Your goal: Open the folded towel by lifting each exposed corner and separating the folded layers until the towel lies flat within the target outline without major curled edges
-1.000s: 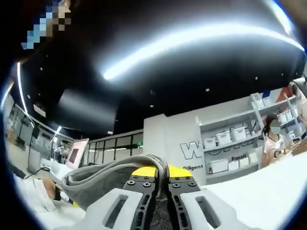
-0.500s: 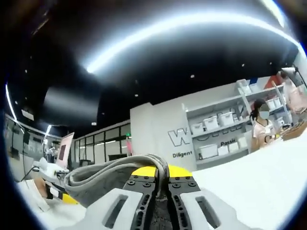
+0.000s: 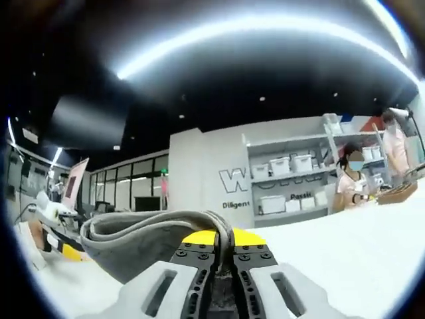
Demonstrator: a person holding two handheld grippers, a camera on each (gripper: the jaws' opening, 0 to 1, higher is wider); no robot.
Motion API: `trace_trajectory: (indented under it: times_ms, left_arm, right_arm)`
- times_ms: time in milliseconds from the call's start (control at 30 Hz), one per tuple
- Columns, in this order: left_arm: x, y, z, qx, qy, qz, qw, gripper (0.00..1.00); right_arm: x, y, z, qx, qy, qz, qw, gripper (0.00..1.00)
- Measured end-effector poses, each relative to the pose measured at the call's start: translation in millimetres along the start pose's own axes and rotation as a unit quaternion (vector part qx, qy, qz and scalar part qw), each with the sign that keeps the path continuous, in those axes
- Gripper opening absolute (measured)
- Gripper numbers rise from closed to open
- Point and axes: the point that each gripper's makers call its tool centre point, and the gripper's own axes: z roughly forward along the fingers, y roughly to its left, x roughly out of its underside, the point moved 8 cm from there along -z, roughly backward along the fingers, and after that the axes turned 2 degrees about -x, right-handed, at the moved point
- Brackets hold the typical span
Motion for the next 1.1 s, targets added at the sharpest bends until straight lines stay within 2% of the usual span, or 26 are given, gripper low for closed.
trace_trajectory:
  times_ms: [433, 833, 933, 1033, 1100]
  left_arm:
    - [0.9, -1.6, 0, 0.000, 0.003, 0.004, 1.0000, 0.90]
    - [1.9, -1.8, 1, 0.000, 0.008, 0.009, 0.9999, 0.90]
    - [2.0, -1.7, 1, -0.001, 0.009, 0.009, 0.9999, 0.90]
    - [2.0, -1.7, 1, -0.001, 0.010, 0.009, 0.9999, 0.90]
    - [1.8, -1.6, 1, -0.001, 0.010, 0.009, 0.9999, 0.89]
  right_arm:
    - [24.7, -11, 7, 0.012, 0.058, -0.006, 0.9982, 0.00]
    - [48.4, -24, 14, 0.019, 0.114, -0.043, 0.9923, 0.00]
    - [50.8, -26, 14, 0.019, 0.121, -0.058, 0.9908, 0.00]
    - [52.5, -24, 14, 0.003, 0.141, -0.143, 0.9797, 0.02]
    - [53.0, -21, 15, 0.007, 0.144, -0.143, 0.9792, 0.07]
